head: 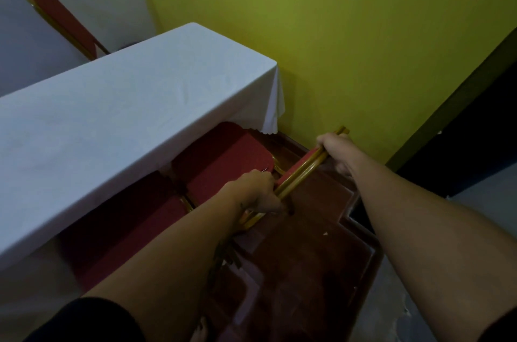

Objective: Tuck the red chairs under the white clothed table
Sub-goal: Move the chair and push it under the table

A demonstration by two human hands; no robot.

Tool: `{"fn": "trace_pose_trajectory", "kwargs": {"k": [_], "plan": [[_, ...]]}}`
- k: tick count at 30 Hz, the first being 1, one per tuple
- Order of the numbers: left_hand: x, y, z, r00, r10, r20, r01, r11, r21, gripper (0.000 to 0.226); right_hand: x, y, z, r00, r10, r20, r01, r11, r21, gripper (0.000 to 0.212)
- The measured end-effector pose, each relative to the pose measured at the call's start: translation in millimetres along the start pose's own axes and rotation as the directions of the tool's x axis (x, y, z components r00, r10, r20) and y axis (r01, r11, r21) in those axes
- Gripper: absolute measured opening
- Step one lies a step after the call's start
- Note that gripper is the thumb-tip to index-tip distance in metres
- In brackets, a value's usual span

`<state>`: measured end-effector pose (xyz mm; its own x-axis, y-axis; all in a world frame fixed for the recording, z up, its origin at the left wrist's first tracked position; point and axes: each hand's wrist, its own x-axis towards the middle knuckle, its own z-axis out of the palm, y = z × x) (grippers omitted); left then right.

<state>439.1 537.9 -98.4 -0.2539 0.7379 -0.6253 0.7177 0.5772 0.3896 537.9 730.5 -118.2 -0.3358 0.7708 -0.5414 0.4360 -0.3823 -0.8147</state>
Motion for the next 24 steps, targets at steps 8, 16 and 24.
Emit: {"fn": "trace_pose_trajectory", "kwargs": {"k": [8,16,24], "plan": [[12,-22,-16,1.0,0.012,-0.017,-0.014,0.994,-0.105,0.061,18,-20,25,1.0,-0.009,0.024,0.009,1.0,-0.019,0.033],[26,-32,-29,0.999,0.007,-0.045,-0.016,0.98,-0.201,0.067,36,-34,39,1.0,-0.01,0.009,0.01,1.0,-0.018,0.046],[34,-60,-49,0.996,-0.002,-0.089,-0.016,0.979,-0.203,0.07,46,-47,72,0.997,-0.043,-0.066,0.042,0.999,-0.017,0.058]]}}
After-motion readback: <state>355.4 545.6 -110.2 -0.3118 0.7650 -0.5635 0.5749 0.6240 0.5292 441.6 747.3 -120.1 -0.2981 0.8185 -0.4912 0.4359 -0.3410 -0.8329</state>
